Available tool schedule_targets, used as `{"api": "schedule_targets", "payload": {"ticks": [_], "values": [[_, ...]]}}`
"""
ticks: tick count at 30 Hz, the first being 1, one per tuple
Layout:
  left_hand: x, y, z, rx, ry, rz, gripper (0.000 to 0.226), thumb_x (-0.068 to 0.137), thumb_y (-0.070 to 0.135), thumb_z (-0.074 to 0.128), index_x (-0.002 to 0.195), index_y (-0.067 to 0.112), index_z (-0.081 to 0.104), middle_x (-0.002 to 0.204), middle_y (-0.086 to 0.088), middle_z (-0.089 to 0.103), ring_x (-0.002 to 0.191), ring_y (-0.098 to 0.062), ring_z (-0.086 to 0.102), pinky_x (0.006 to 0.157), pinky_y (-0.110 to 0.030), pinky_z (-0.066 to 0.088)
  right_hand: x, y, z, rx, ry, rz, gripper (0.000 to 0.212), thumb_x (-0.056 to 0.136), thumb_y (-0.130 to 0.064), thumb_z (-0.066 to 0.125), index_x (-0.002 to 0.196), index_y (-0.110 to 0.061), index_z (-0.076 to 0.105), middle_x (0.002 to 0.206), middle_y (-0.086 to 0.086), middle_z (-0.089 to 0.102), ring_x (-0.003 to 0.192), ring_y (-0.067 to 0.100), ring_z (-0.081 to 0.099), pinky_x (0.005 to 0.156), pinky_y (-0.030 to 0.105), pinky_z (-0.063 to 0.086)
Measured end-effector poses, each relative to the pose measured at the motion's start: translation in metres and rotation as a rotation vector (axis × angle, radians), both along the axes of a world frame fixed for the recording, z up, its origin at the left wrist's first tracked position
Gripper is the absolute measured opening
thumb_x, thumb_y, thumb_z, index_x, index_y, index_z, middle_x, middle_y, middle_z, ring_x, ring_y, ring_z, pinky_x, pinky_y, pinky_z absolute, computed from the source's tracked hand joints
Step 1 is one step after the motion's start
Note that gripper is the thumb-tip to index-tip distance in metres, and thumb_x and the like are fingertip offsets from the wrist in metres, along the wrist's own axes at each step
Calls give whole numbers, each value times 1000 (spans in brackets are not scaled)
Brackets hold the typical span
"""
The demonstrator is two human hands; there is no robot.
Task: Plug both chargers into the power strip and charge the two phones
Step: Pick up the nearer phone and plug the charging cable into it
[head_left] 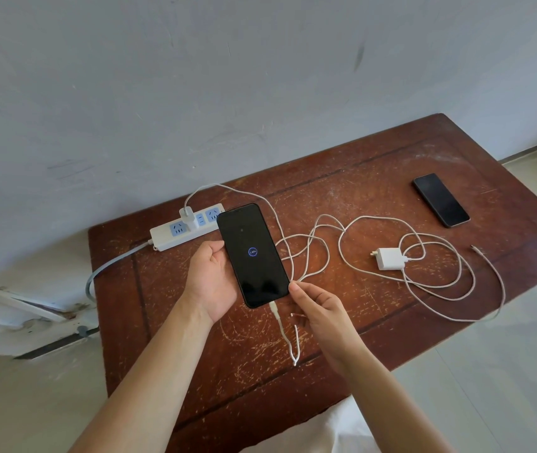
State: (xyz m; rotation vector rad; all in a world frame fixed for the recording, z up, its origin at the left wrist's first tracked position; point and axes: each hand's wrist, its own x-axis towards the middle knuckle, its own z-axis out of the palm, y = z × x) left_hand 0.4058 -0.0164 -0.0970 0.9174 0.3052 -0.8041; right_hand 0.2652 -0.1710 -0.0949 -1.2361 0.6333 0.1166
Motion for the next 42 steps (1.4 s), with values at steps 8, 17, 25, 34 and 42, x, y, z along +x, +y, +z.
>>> {"api": "schedule_targets", "payload": {"ticks": [8,17,25,34,42], "values": [[1,10,-32,309,27,96,24,102,27,53,116,19,70,105,-9,78,91,-21,76,66,-36,61,9,8,-34,35,89,29,21,100,-26,62,111,-16,78,99,11,80,87,18,72,85,32,58],[-3,35,-71,575,69,63,17,105,19,47,119,20,55,116,-13,69,93,-27,69,63,-39,53,23,36,-87,-43,267,99,25,100,-11,61,124,-9,68,91,10,78,78,14,71,69,22,58],[2,48,-85,650,102,57,22,105,19,45,125,20,56,115,-9,70,100,-27,69,70,-41,54,35,52,-109,-108,361,208,31,100,-10,53,127,-19,63,100,0,76,85,10,71,76,23,59],[-1,48,-87,751,118,-19,36,105,44,41,131,22,54,99,6,64,91,-11,62,79,-38,51,39,56,-117,-308,370,331,45,94,-11,49,135,-26,60,112,-1,70,91,15,71,73,27,60],[-11,54,-98,749,64,-17,46,105,47,38,141,21,51,100,13,59,90,-2,56,91,-36,46,43,54,-121,-376,340,447,48,99,-6,45,143,-21,56,107,6,63,42,-1,50,43,16,41]]}}
